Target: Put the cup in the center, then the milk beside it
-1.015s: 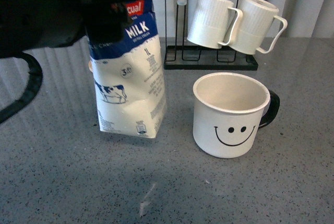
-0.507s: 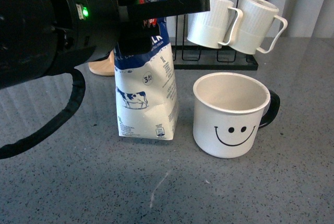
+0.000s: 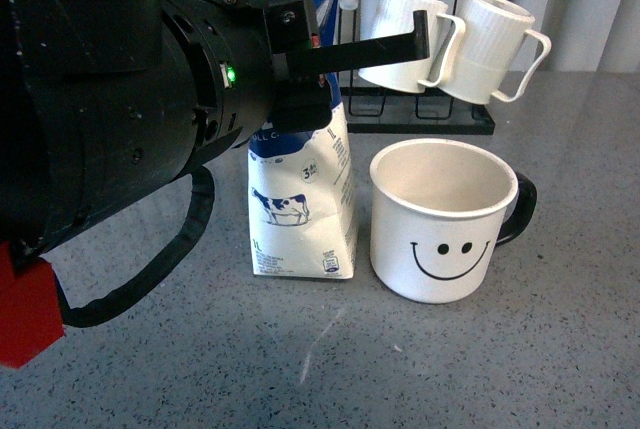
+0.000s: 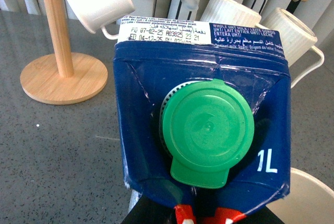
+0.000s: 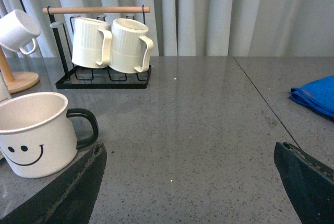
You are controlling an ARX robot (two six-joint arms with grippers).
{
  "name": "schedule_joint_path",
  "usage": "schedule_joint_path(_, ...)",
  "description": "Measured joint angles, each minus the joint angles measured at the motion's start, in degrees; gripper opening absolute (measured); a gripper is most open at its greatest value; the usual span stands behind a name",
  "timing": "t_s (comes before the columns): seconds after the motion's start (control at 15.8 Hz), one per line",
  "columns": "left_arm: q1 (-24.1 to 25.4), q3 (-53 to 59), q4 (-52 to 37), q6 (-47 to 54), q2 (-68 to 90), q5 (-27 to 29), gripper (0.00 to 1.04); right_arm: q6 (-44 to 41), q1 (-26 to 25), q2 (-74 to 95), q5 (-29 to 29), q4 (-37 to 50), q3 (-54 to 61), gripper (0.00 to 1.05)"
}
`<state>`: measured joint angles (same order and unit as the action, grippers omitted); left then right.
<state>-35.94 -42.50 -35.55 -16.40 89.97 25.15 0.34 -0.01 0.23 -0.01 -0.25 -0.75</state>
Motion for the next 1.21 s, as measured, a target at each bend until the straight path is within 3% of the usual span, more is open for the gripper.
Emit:
schedule_joint_path(0.06, -0.2, 0.0, 0.0, -0.3, 0.0, 0.3, 0.1, 0.0, 0.0, 0.0, 0.0, 0.0, 0.0, 0.98)
schedule_joint_path(0.13, -0.5, 0.0, 0.0, -1.0, 0.0, 0.4, 0.18, 0.0, 0.0, 0.0, 0.0, 0.0, 0.0, 0.98)
schedule_joint_path(0.63, -1.8, 0.0, -0.5, -1.6, -0.9, 0.3, 0.99, 0.0, 0.0, 0.0, 0.0, 0.0, 0.0, 0.98)
schedule_joint_path(0.82, -1.3, 0.1, 2.3, -1.2, -6.7, -1.9, 0.98, 0.0, 0.0, 0.0, 0.0, 0.0, 0.0, 0.98)
schedule_joint_path(1.01, 1.8, 0.1, 5.6, 0.4, -13.4, -8.4, 0.98, 0.0, 0.0, 0.0, 0.0, 0.0, 0.0, 0.98)
schedule_joint_path(1.21, 10.3, -1.0, 9.0, 4.9, -20.4, -14.7, 0.98, 0.0, 0.0, 0.0, 0.0, 0.0, 0.0, 0.98)
